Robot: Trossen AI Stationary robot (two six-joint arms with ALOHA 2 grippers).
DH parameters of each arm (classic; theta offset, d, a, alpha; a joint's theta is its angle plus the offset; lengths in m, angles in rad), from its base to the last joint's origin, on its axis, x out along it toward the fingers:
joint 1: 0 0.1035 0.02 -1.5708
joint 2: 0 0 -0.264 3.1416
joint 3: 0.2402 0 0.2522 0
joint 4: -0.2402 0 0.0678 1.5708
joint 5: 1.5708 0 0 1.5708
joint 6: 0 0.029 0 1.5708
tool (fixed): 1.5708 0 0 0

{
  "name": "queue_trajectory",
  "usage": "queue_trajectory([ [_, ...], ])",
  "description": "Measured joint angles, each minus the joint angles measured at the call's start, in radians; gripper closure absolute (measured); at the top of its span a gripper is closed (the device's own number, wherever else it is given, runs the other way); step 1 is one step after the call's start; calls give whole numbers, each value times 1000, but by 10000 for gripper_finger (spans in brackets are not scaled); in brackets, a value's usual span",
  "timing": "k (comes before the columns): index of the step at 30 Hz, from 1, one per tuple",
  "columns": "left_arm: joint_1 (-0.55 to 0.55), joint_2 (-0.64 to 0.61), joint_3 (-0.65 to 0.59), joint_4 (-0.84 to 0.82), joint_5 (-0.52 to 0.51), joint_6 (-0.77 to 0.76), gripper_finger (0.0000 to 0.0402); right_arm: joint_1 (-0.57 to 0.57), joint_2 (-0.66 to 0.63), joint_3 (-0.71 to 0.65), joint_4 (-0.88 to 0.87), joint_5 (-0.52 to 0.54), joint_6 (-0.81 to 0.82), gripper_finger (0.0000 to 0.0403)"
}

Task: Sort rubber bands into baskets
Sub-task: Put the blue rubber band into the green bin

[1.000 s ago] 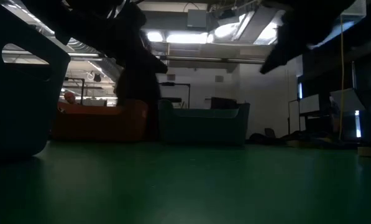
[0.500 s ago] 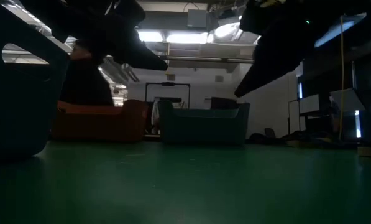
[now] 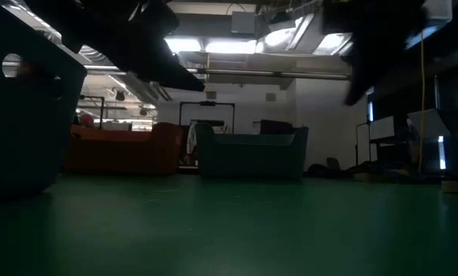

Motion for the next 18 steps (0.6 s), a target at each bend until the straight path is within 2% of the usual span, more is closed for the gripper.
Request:
queue_trajectory([
  [4, 0, 0, 0, 0, 0, -1, 260, 56, -51, 8, -250, 1, 175, 195],
  [8, 0, 0, 0, -1, 0, -4, 260, 139, -78, -27, -407, -6, 279, 169],
  [18, 2, 0, 0, -15, 0, 0, 260, 279, -79, -157, -467, -92, 276, 164],
])
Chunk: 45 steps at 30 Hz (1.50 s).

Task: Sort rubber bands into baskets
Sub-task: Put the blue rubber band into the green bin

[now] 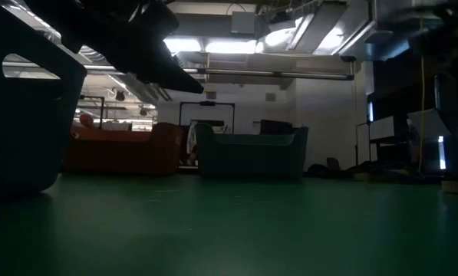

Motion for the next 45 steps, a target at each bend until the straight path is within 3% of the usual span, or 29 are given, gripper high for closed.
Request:
queue_trajectory([
  [10, 0, 0, 0, 0, -1, 12, 260, 12, 1, -135, 3, -71, -20, 164],
  [22, 1, 0, 0, 0, -1, 30, 261, 12, 8, -149, 19, -90, -147, 172],
  [39, 1, 0, 0, 1, -1, 28, 261, 11, 145, -182, 51, -79, -285, 263],
  [45, 1, 0, 0, 26, -1, 27, 261, 11, 217, -198, 56, -50, -280, 335],
])
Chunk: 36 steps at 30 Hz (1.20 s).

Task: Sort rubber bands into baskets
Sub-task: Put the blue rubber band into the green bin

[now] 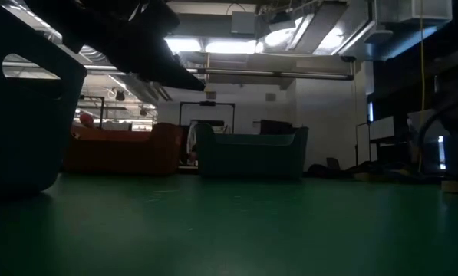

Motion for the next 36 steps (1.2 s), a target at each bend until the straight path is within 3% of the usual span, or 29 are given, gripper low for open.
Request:
queue_trajectory([
  [4, 0, 0, 0, 38, 0, -7, 260, 0, 34, 3, -32, 16, 5, 394],
  [8, 0, 0, 0, 36, 0, -23, 260, 0, 37, 39, -98, 98, 114, 389],
  [12, 0, 0, -4, 54, 0, -72, 260, 0, 37, 93, -175, 202, 124, 399],
  [20, -15, 23, -26, 39, 1, -113, 260, 0, 36, 223, -205, 485, 210, 400],
  [28, -14, 23, -26, 51, 1, -124, 260, 0, 36, 287, 62, 747, 125, 401],
  [36, -62, 70, -26, 64, 0, -172, 260, 0, 36, 287, 436, 818, -98, 402],
])
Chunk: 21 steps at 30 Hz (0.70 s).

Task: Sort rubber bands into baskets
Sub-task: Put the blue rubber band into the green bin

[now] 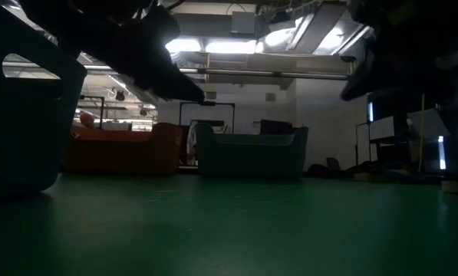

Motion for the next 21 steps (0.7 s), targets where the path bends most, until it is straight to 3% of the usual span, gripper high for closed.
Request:
queue_trajectory([
  [4, -43, 29, 0, 53, 0, -11, 260, 0, 0, 0, 169, -34, -110, 402],
  [7, -67, 40, 0, 67, 1, -9, 260, -7, 0, 12, 163, -118, -136, 402],
  [10, -74, 41, 0, 65, 2, -3, 260, -9, -8, 57, -11, -225, -18, 396],
  [14, -76, 41, 0, 61, 0, -8, 260, -38, -13, 123, -326, -417, 260, 371],
  [18, -75, 41, 0, 61, 0, 6, 260, -39, -14, 127, -531, -582, 394, 324],
  [21, -75, 41, 0, 60, 0, 6, 260, -39, -14, 98, -582, -660, 430, 278],
])
